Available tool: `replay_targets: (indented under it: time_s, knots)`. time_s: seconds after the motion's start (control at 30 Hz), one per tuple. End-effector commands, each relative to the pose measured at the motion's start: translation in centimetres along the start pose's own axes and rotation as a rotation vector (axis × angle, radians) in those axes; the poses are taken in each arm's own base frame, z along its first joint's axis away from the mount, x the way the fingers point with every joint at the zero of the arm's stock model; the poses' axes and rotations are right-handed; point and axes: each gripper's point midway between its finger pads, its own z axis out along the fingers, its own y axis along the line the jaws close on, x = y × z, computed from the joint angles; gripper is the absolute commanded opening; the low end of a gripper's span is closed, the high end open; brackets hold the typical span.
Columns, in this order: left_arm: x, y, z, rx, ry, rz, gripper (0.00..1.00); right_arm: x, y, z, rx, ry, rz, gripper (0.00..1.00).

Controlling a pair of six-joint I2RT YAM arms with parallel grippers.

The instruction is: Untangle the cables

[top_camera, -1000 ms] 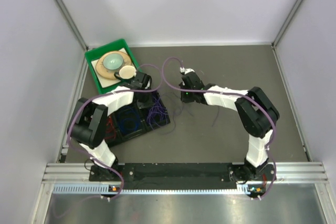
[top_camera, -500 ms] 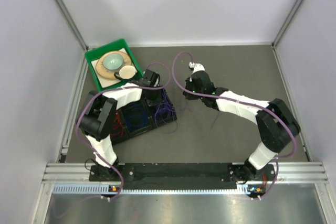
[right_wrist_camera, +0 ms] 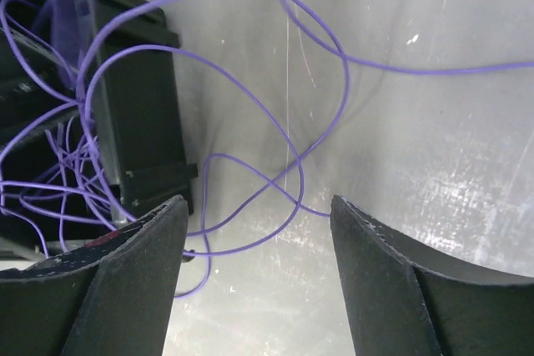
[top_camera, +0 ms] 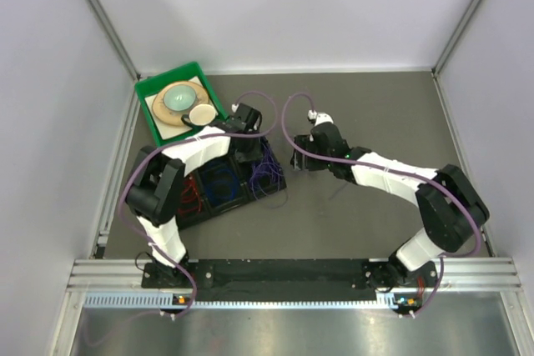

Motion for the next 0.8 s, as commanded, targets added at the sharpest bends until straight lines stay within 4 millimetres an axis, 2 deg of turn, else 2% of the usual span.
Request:
replay_targets:
  time_s: [0.0,0.17,0.33,0.43,0.47,0.5,0.57,0.77]
  knots:
    - [-3.4,-0.7,-4.2,-0.035,-0.121,0.057,0.38,-2.7,1.0,-1.6,-0.044,-0.08,-0.039,0.68]
    - [-4.5,-1.2,-6.0,-0.03,-0.153,0.067,0.44,-4.0,-0.4,-1.3,0.025,-0.102,-0.121,0.68]
    - [-5.1,-1.1,-6.9,-0.037,-0.177,0.07,0.5,-6.0,-0.4,-0.6,0.047,-0.12,-0.19,0.72]
    - [-5.3,-0.9,-7.6,-0.051,-0.186,0.075,0.52,-6.9,-0.5,0.7,0.062,-0.121,-0.214,0.75]
    - [-5.4,-0.8,-7.8,-0.053,-0.193,0.076,0.53,-6.4,-0.8,1.7,0.072,-0.095,-0.228,0.75]
    - [-5.6,-0.9,-8.1,-0.049,-0.203,0.075,0.53,-7.1,-0.6,1.9,0.073,-0.104,-0.229,0.75]
    - [-5.9,-1.0,-8.9,-0.038,-0.221,0.076,0.56,-7.3,-1.0,2.9,0.08,-0.099,-0.231,0.75]
    - [-6.1,-1.4,-9.9,-0.011,-0.24,0.07,0.57,-7.1,-1.9,6.4,0.081,-0.066,-0.252,0.7]
